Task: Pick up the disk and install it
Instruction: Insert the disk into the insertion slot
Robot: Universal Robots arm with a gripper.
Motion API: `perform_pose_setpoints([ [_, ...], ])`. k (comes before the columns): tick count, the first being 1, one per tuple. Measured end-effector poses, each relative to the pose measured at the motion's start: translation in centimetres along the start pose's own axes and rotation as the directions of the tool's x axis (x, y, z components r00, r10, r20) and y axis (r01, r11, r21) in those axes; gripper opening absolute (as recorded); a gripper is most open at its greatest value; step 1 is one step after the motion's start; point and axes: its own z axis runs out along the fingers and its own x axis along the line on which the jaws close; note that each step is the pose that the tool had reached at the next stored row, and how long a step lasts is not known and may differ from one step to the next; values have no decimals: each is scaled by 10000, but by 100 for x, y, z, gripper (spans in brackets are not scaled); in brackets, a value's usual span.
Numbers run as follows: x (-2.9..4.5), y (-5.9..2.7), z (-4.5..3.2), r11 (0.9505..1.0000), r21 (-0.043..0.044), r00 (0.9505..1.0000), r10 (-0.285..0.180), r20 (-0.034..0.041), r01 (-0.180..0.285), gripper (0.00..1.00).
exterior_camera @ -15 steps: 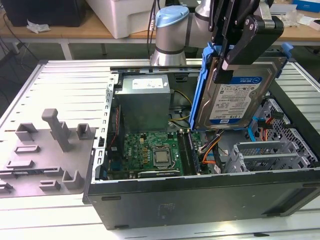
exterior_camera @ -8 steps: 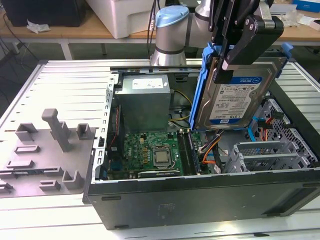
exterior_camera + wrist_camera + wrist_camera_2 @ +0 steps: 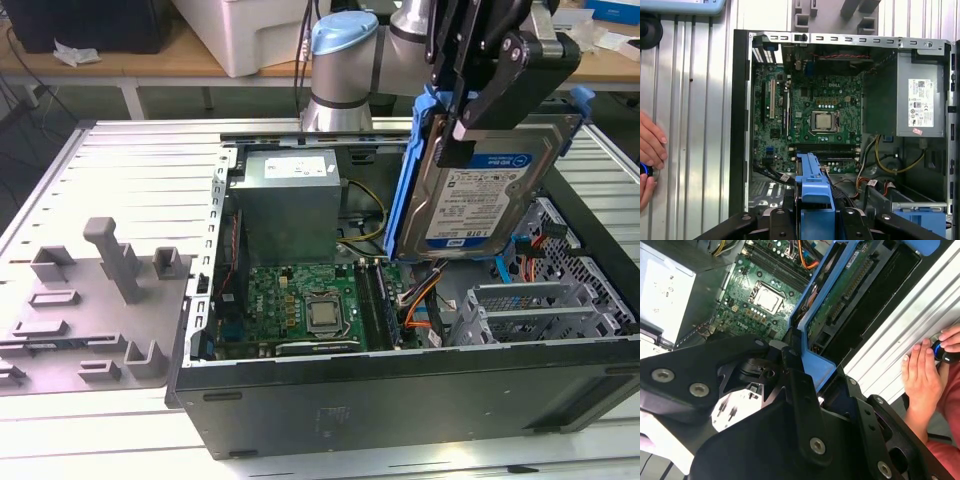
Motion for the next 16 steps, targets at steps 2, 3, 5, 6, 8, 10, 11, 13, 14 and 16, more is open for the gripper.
perform_pose_setpoints([
  [2,17,-45,-2,10000,0,10000,-1,-1,1,37],
  [3,27,-58,-3,10000,0,10000,1,-1,-1,37],
  [5,46,-91,-4,10000,0,10000,0,-1,0,37],
  [6,48,-96,-4,10000,0,10000,0,-1,0,37],
  [8,50,-97,-4,10000,0,10000,2,-5,-2,37],
  [10,50,-98,-5,10000,0,10000,0,-7,0,37],
  [11,50,-98,-5,10000,0,10000,0,-8,0,37],
  [13,51,-98,-5,10000,0,10000,0,-9,0,37],
  [14,52,-98,-4,10000,0,10000,0,-8,0,37],
  [16,55,-101,-5,10000,-1,10000,0,-9,0,37],
])
